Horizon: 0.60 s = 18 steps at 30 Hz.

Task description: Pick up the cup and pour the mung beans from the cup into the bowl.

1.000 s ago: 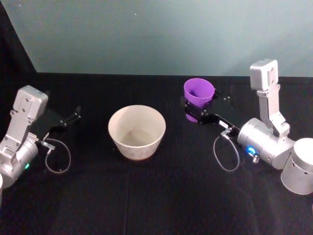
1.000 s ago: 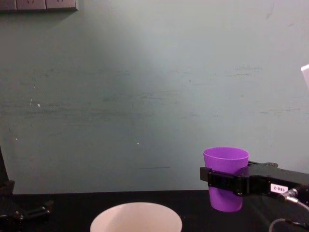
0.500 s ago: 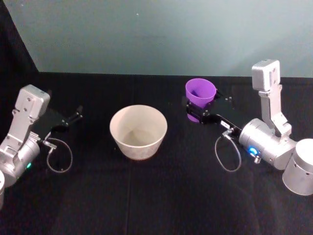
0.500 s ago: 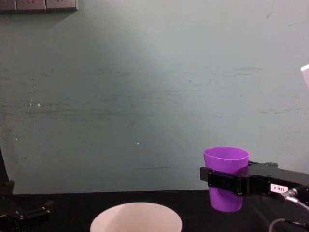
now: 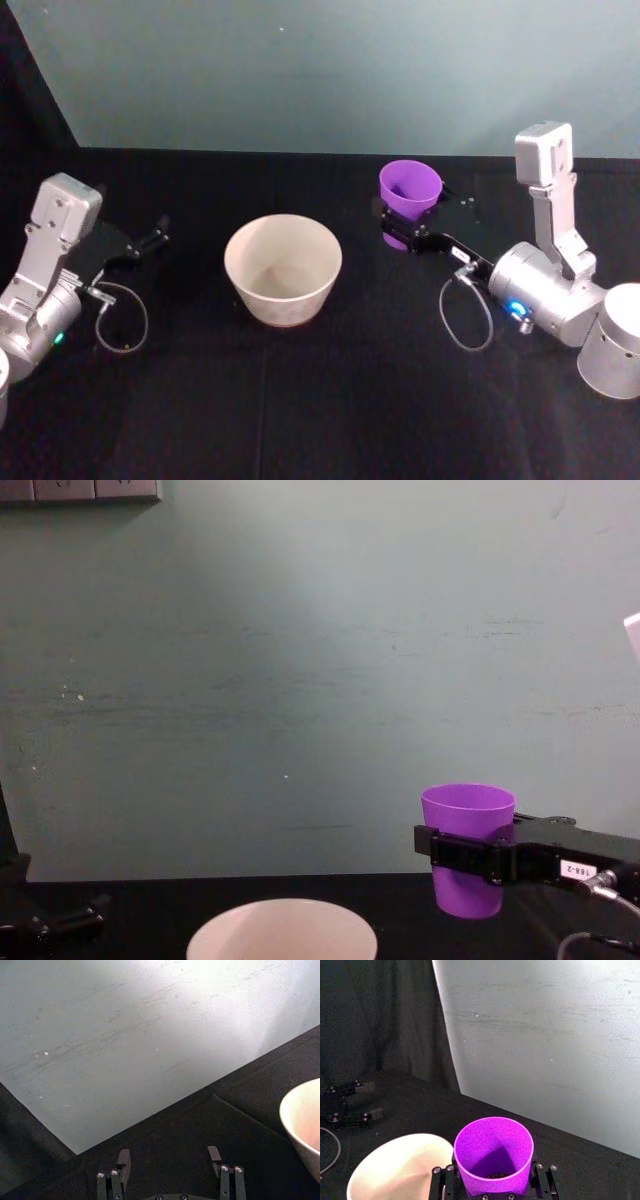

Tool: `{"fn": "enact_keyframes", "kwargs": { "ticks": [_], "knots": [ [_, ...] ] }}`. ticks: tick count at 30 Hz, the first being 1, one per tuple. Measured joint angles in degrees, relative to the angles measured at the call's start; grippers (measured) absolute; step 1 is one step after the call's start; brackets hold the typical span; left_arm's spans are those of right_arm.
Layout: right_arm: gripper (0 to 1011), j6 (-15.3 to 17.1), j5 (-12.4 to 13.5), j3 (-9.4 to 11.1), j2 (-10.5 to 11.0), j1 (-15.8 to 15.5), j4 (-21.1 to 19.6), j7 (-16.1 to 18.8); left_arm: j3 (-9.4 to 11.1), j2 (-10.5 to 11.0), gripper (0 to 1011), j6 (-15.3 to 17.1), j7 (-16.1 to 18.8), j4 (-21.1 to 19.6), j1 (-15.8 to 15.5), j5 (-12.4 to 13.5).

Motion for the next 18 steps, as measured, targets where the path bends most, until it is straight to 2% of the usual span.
{"fn": "enact_keyframes", "kwargs": {
  "ticks": [18],
  "knots": [
    [736,0.00,0.00,0.00,0.00,0.00,0.00,0.00,0.00,0.00,1000,0.00,0.00,0.00,0.00,0.00]
  ]
}}
